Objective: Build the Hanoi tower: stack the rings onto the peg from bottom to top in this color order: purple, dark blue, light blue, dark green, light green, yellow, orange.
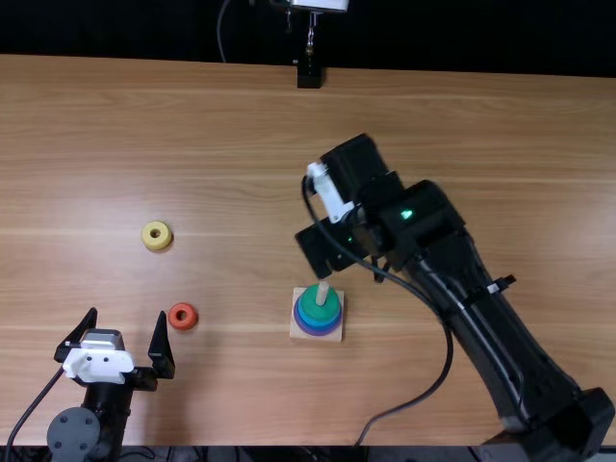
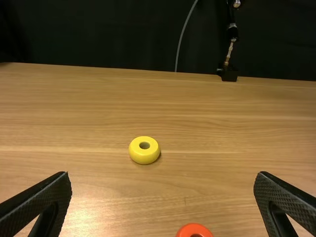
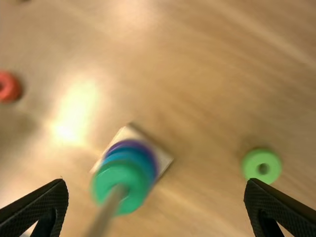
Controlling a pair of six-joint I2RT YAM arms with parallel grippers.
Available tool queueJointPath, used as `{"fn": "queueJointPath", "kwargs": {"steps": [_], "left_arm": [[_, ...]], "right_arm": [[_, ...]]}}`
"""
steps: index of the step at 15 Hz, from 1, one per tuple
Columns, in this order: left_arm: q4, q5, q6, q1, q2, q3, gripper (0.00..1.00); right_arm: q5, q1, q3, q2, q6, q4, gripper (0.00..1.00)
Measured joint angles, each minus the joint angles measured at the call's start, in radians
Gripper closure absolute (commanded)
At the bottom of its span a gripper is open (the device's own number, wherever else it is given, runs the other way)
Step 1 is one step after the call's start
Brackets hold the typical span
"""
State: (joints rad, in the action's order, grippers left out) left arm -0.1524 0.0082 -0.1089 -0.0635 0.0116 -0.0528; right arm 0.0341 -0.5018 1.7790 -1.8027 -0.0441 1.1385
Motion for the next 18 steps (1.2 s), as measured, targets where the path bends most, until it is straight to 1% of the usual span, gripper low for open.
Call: {"fn": "queueJointPath", "kwargs": {"steps": [2, 5, 9, 11, 13, 18], "left_arm": [[0.0, 0.0, 0.0, 0.0, 0.0, 0.0, 0.0], [0.0, 0.0, 0.0, 0.0, 0.0, 0.0, 0.0], [0.0, 0.0, 0.0, 0.0, 0.0, 0.0, 0.0], [0.0, 0.0, 0.0, 0.0, 0.0, 0.0, 0.0], [0.0, 0.0, 0.0, 0.0, 0.0, 0.0, 0.0], [0.0, 0.0, 0.0, 0.0, 0.0, 0.0, 0.0]], "right_arm": [[-0.001, 0.062, -0.063, 0.0, -0.001, -0.087, 0.0], [-0.001, 0.134, -0.191, 0.0, -0.002, -0.114, 0.0], [-0.001, 0.275, -0.381, 0.0, -0.002, -0.267, 0.0], [-0.001, 0.322, -0.445, 0.0, -0.002, -0.325, 0.0], [-0.001, 0.334, -0.468, 0.0, 0.0, -0.354, 0.0], [0.0, 0.335, -0.488, 0.0, 0.002, -0.357, 0.0]]}}
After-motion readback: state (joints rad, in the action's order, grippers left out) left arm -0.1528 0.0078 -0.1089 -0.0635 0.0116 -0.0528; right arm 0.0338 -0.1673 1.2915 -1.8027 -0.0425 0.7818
